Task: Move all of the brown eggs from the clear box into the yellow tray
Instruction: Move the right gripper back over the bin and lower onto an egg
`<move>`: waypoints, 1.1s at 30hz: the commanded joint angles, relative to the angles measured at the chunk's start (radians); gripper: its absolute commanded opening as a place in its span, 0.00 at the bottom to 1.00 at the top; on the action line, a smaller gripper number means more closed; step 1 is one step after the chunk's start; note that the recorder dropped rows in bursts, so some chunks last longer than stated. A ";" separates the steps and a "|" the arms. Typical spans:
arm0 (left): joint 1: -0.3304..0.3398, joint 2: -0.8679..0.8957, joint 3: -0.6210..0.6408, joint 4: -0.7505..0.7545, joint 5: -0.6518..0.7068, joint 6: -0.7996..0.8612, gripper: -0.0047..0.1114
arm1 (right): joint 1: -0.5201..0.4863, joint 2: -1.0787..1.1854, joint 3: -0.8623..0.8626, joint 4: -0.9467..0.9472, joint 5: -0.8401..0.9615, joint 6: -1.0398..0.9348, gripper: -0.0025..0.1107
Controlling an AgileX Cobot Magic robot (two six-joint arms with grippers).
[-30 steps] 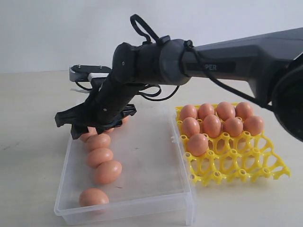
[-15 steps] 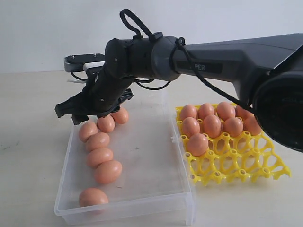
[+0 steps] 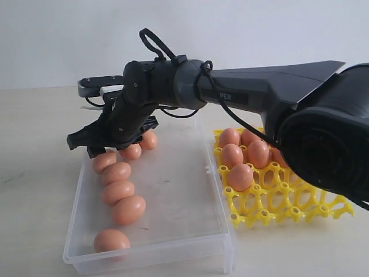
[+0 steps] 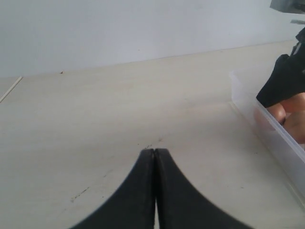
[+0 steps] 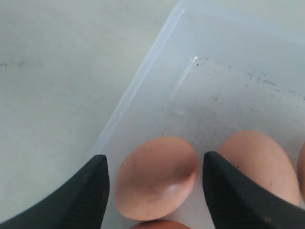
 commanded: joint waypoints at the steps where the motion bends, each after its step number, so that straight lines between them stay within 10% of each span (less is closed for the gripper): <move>1: -0.001 0.001 -0.004 0.001 -0.013 -0.006 0.04 | -0.001 0.015 -0.007 -0.003 0.003 0.010 0.52; 33: -0.001 0.001 -0.004 0.001 -0.013 -0.006 0.04 | -0.016 0.061 -0.007 0.014 -0.176 0.010 0.52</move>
